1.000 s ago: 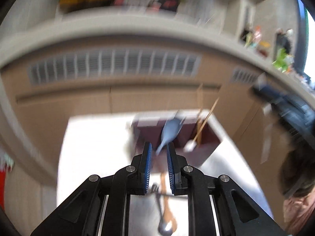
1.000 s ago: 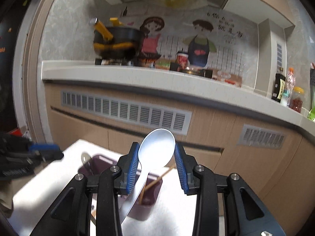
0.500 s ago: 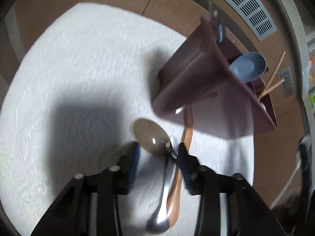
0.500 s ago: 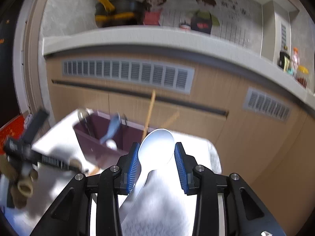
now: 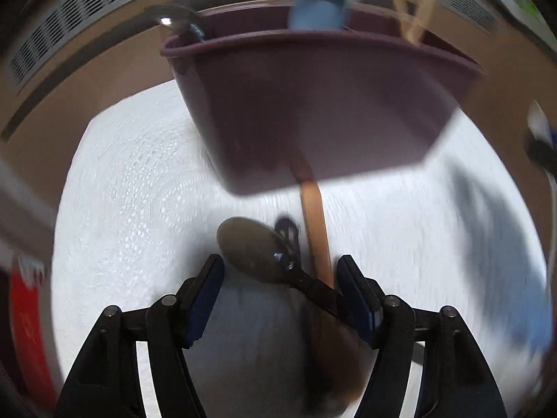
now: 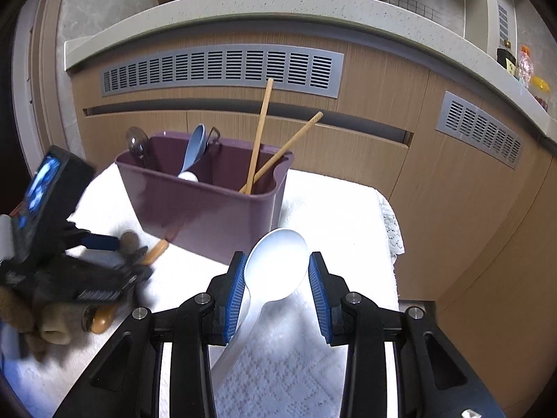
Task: Organize utensils
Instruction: 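Bring the black-handled spoon with the left tool above the maroon caddy while the right tool brings the white spoon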
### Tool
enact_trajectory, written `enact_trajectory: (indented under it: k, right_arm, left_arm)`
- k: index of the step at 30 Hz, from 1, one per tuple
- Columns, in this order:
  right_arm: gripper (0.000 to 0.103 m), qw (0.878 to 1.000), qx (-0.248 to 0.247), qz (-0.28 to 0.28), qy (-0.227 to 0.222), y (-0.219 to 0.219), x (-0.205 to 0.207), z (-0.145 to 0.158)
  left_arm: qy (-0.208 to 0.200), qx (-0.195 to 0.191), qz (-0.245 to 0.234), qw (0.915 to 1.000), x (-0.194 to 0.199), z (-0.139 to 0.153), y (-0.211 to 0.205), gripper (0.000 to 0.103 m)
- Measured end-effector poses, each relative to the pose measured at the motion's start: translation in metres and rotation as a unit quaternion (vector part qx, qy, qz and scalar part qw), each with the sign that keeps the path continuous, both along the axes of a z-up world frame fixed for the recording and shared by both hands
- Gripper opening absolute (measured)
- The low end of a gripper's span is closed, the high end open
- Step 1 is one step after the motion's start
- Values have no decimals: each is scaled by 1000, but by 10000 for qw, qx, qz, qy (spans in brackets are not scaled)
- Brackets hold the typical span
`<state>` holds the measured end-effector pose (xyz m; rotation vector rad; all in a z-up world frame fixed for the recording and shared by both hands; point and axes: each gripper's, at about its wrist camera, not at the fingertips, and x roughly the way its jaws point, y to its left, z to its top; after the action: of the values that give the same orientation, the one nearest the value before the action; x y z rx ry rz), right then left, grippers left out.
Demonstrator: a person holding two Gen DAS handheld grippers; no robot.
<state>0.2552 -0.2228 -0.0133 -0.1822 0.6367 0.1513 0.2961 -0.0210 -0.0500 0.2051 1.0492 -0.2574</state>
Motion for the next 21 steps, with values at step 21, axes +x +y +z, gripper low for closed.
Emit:
enact_trajectory:
  k: [21]
  right_arm:
    - [34, 9997, -58, 218, 70, 21, -11, -7]
  left_arm:
    - [103, -662, 670, 9955, -3, 6, -2, 36]
